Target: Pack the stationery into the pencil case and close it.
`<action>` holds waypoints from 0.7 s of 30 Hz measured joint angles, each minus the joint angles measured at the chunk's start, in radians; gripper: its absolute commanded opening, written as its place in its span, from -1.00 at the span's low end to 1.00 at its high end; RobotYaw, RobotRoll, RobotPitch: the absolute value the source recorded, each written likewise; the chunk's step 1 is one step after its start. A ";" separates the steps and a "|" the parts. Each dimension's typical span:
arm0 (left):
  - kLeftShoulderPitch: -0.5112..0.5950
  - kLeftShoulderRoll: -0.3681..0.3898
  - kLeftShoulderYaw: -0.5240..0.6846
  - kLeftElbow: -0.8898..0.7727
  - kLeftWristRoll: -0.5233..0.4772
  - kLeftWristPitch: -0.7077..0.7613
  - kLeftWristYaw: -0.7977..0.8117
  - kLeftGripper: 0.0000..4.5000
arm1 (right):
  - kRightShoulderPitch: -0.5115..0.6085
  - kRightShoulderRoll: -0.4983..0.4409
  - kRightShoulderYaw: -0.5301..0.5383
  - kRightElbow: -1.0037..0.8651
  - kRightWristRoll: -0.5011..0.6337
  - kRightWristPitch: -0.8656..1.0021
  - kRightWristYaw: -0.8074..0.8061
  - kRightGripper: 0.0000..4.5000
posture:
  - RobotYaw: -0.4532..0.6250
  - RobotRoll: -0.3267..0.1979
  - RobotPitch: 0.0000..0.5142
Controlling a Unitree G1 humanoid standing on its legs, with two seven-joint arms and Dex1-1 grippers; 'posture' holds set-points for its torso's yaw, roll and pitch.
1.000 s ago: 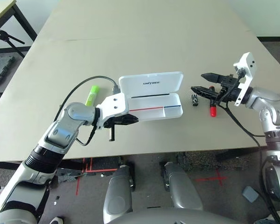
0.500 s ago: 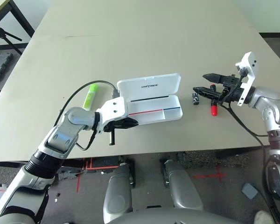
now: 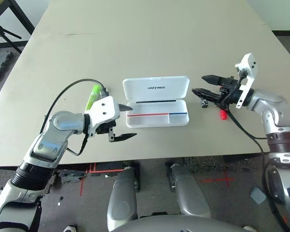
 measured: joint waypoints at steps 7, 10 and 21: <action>0.022 0.001 0.066 -0.011 -0.032 0.021 0.023 0.98 | 0.004 0.030 -0.021 -0.099 -0.005 0.062 -0.199 1.00 | -0.21 0.25 -0.04; 0.045 0.001 0.080 -0.012 -0.039 0.026 0.034 0.98 | 0.007 0.052 -0.062 -0.120 -0.001 0.111 -0.309 1.00 | -0.23 0.25 -0.04; 0.041 0.000 0.089 -0.009 -0.046 0.030 0.046 0.98 | 0.071 0.065 -0.118 -0.175 0.007 0.172 -0.474 1.00 | -0.24 0.25 -0.07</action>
